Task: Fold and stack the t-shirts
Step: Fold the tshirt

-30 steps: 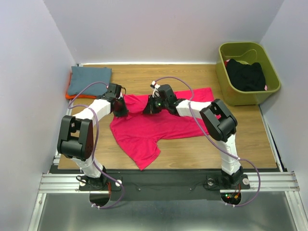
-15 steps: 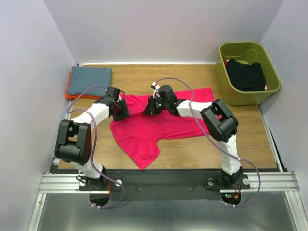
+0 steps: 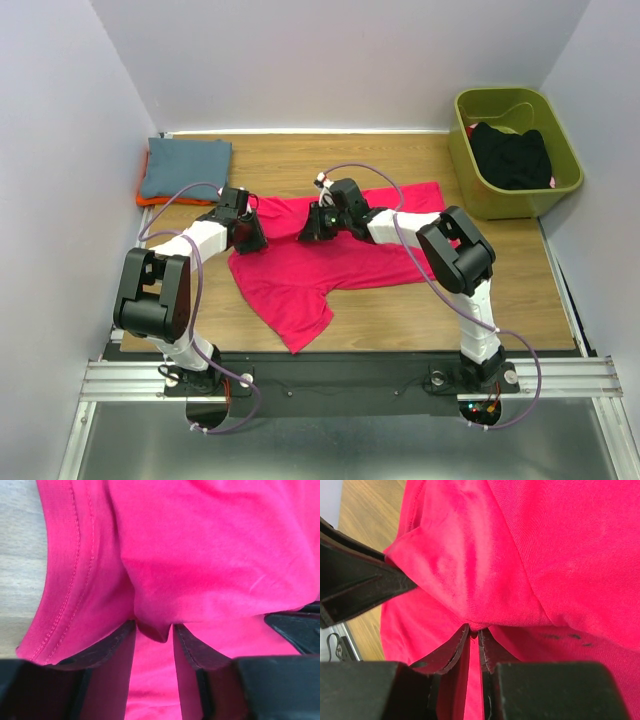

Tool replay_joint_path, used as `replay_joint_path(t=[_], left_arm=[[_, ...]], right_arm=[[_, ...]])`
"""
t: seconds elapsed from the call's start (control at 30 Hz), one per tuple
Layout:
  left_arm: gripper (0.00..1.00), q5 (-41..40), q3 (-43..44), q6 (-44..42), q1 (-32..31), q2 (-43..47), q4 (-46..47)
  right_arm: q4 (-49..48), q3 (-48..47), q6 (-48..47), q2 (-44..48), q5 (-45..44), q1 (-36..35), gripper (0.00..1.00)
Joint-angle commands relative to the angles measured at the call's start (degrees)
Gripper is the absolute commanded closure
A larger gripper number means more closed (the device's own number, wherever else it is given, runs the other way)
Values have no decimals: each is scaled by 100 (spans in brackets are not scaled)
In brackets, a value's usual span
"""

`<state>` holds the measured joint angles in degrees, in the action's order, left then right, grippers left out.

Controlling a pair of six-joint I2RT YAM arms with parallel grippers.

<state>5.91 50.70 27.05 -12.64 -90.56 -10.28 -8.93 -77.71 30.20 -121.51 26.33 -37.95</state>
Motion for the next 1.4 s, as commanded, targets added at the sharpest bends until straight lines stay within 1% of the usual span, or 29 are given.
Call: replay_joint_path(t=[0.0, 0.03, 0.1, 0.13, 0.17, 0.33, 0.37, 0.5, 0.67, 0.8, 1.0, 1.17, 1.37], left_arm=[[64, -29, -34, -94, 8, 100, 290], [67, -3, -25, -94, 8, 100, 299], [85, 33, -7, -130, 8, 83, 290], [91, 94, 1, -156, 8, 100, 255], [100, 120, 19, -156, 8, 144, 238], [100, 138, 80, -130, 8, 478, -113], [100, 138, 133, -112, 8, 530, -193], [100, 200, 274, -51, 8, 663, -571], [100, 507, 309, 46, 16, 645, -826], [100, 595, 213, 125, 16, 637, -905], [98, 762, -191, 292, 34, 724, -826], [98, 674, -516, 494, 51, 909, -721], [97, 630, -666, 556, 166, 997, -615]], right_arm=[[-153, 2, -93, 31, -49, -37, 82], [-153, 10, -84, 40, -49, -37, 82], [-153, 19, -101, 57, -57, -37, 82], [-162, 28, -93, 84, -57, -37, 82], [-162, 45, -101, 93, -57, -37, 82], [-153, 142, -110, 251, -93, -37, 84], [-144, 160, -102, 321, -75, -37, 88], [-127, 265, -14, 505, -40, -37, 94], [57, 344, 101, 734, 21, -45, 97], [339, 309, 118, 761, 74, -37, 97], [743, 196, 188, 463, 215, -28, 96], [1218, 81, 162, 260, 312, -37, 91], [1753, -77, -5, 347, 241, -37, 91]])
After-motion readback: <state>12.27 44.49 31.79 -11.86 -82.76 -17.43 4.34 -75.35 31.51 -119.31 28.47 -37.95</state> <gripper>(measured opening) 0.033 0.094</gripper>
